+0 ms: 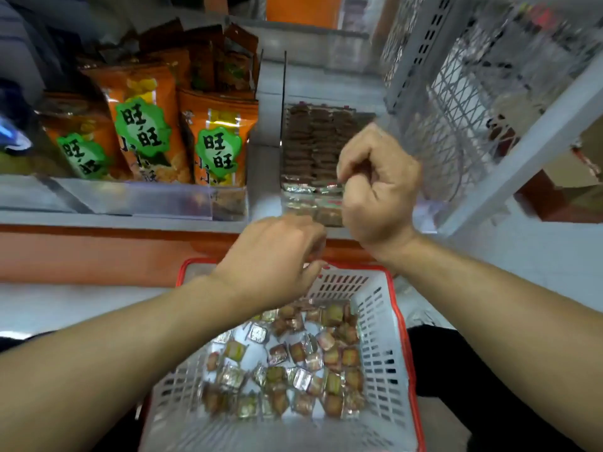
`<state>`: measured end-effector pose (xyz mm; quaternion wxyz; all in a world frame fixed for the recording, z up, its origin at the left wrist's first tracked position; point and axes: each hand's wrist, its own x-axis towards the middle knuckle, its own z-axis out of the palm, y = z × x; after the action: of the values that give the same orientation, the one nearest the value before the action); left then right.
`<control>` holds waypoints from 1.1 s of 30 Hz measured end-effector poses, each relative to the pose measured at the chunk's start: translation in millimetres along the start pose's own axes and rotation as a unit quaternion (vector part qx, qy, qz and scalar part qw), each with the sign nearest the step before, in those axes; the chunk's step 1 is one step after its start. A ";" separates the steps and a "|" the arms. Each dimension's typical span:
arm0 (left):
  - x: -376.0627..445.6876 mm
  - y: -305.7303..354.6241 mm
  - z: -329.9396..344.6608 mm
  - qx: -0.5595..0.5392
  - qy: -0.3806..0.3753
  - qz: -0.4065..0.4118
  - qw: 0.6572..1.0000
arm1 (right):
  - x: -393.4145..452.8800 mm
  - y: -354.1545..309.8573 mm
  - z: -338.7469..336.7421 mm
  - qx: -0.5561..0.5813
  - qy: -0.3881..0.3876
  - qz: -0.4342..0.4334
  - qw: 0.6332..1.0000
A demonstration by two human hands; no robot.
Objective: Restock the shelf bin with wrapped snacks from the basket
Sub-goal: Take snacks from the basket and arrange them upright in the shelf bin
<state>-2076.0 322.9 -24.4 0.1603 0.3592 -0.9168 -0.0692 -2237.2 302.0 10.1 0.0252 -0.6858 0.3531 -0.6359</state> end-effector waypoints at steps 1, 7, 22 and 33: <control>-11.7 -2.2 13.1 -0.015 -0.079 -0.020 0.997 | -27.6 -5.0 2.8 0.011 -0.047 0.012 0.999; -77.7 -28.9 122.8 -0.045 -0.414 -0.167 0.893 | -217.4 43.9 4.6 -0.222 -0.587 0.417 0.658; -164.4 -18.9 282.5 -0.145 -0.467 -0.265 0.831 | -374.0 54.2 2.6 -0.173 -0.722 0.350 0.571; -159.9 -4.1 302.7 -0.124 -0.436 -0.316 0.834 | -376.8 65.5 6.8 -0.167 -0.696 0.447 0.537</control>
<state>-2066.9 432.3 -348.7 -0.2431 0.5392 -0.7121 -0.3781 -2238.9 444.7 -344.8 0.4288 -0.6570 0.5848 0.2061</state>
